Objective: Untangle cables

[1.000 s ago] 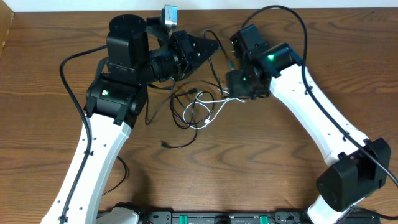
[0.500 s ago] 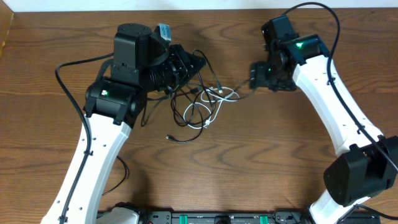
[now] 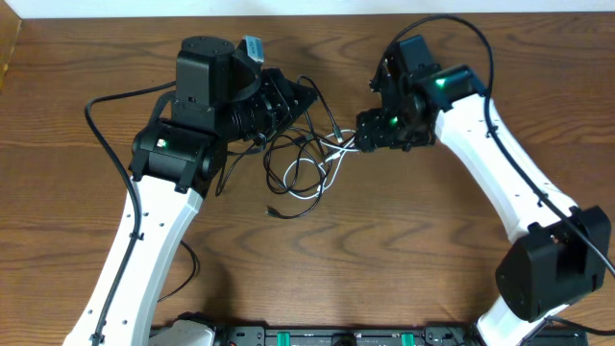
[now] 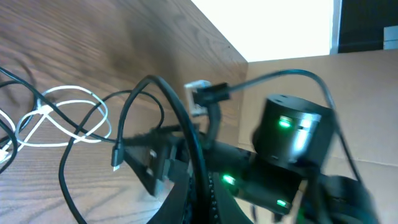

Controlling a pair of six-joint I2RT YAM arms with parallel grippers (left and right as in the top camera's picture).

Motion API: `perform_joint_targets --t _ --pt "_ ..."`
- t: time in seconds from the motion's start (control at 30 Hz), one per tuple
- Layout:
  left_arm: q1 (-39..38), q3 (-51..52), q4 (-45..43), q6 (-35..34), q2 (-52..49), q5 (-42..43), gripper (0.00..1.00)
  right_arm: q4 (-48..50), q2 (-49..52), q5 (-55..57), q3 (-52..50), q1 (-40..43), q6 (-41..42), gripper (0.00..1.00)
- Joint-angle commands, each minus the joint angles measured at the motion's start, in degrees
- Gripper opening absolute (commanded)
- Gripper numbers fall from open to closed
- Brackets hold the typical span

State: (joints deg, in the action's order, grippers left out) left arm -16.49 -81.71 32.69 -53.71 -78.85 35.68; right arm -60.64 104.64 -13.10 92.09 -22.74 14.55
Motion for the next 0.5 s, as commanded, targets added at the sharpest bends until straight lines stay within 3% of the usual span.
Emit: perform_joint_targets --t 0.0,0.17,0.23,0.33,0.37,0.47 --pt "0.3 -1.0 -0.1 1.2 1.0 1.4 0.08 4.5 0.5 2.2 -4.5 -0.2 3.3 0.79" --pt "0.3 -1.0 0.1 1.5 1.0 1.4 0.08 12.0 0.5 2.3 -8.4 -0.2 5.8 0.73" --pt "0.3 -1.0 0.2 2.6 1.0 1.4 0.08 13.7 0.5 2.3 -8.8 -0.2 5.9 0.56" --pt "0.3 -1.0 1.2 3.4 1.0 1.1 0.08 15.1 0.5 2.3 -8.8 -0.1 6.5 0.07" --pt "0.3 -1.0 1.6 4.4 0.9 1.1 0.08 15.0 0.5 2.3 -8.6 0.0 6.8 0.01" --pt "0.3 -1.0 3.9 7.1 0.9 -1.0 0.08 14.0 0.2 2.3 -7.0 1.3 8.1 0.01"
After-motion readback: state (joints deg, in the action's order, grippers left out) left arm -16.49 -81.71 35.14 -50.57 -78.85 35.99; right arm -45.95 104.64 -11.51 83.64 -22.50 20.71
